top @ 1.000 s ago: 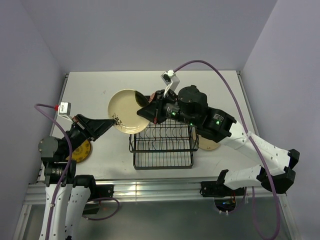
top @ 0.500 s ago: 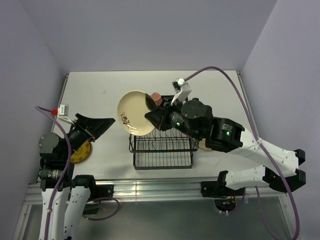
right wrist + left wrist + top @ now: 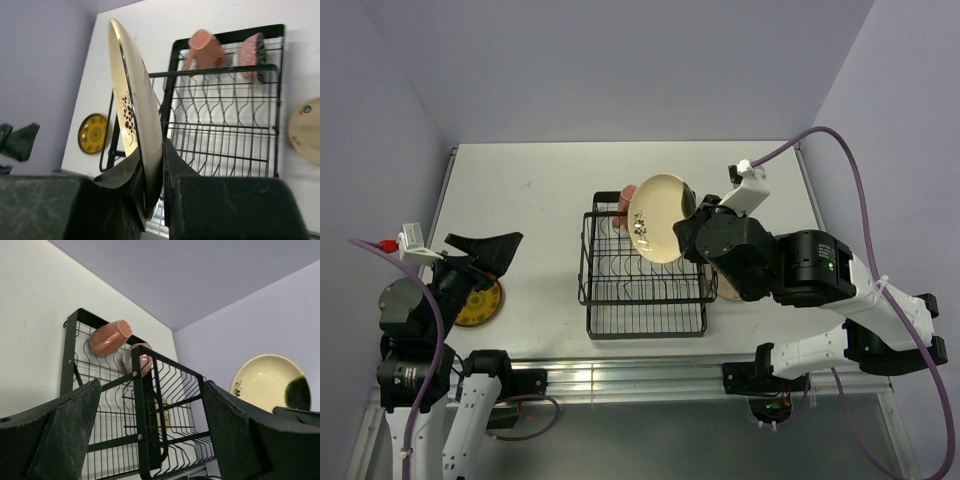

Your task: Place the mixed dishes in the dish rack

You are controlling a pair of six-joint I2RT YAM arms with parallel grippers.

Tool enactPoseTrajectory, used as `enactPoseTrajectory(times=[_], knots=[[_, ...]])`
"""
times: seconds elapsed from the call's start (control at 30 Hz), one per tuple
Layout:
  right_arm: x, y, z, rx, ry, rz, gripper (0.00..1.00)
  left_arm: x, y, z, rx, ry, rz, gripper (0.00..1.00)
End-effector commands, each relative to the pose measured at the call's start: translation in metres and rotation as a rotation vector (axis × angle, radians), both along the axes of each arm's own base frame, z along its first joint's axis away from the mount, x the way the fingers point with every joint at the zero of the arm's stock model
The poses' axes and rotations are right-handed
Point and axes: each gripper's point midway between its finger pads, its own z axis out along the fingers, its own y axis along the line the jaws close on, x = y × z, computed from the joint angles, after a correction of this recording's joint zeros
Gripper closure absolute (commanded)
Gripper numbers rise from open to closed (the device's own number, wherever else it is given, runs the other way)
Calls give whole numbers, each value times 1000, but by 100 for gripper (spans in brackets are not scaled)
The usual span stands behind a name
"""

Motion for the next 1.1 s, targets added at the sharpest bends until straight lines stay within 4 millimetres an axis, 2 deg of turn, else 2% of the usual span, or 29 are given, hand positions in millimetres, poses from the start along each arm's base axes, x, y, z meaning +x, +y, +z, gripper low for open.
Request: enactPoseTrajectory(times=[0.0, 0.4, 0.57, 0.8, 1.07], knots=[[7, -43, -8, -134, -8, -186, 100, 6, 7, -16, 32, 46, 39, 12], [9, -62, -50, -296, 20, -191, 100, 12, 6, -33, 20, 81, 33, 14], [11, -74, -55, -352, 27, -193, 100, 16, 2, -45, 3, 108, 17, 16], [15, -92, -61, -430, 44, -195, 100, 18, 3, -51, -8, 120, 22, 17], [17, -104, -72, -489, 69, -199, 100, 20, 6, -62, -4, 145, 41, 17]])
